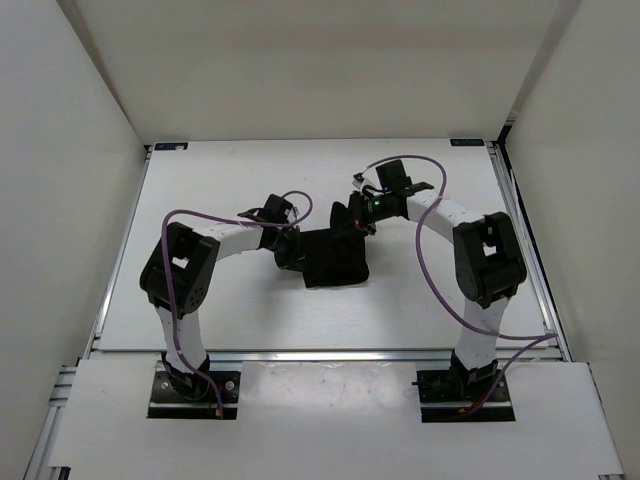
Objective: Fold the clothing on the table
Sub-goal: Fold the skirt
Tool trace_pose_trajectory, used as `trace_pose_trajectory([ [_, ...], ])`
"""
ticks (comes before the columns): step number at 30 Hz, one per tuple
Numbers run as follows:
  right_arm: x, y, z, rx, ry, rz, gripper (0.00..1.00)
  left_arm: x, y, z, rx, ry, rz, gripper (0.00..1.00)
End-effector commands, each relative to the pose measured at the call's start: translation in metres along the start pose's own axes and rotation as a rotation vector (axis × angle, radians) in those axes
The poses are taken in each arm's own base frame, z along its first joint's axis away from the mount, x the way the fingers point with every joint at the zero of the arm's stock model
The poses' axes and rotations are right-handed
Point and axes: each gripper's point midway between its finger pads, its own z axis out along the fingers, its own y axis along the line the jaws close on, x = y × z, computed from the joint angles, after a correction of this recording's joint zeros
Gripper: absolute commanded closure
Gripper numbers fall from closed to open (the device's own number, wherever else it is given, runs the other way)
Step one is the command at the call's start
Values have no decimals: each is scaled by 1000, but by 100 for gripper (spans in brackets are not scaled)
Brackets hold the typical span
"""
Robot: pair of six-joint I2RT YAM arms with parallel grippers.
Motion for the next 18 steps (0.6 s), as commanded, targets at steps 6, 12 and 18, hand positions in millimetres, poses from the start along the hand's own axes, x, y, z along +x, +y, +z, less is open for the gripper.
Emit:
trace_pose_trajectory([
  [6,18,30,23,-85,152,-57,100,-9,7,-7,-13,-37,-12,100],
  [12,25,32,40,-99,220,-54,100,-17,7,-13,-10,-70,-23,100],
  [18,18,19,53,-80,234,-37,100,-15,12,-15,-13,-73,-36,100],
])
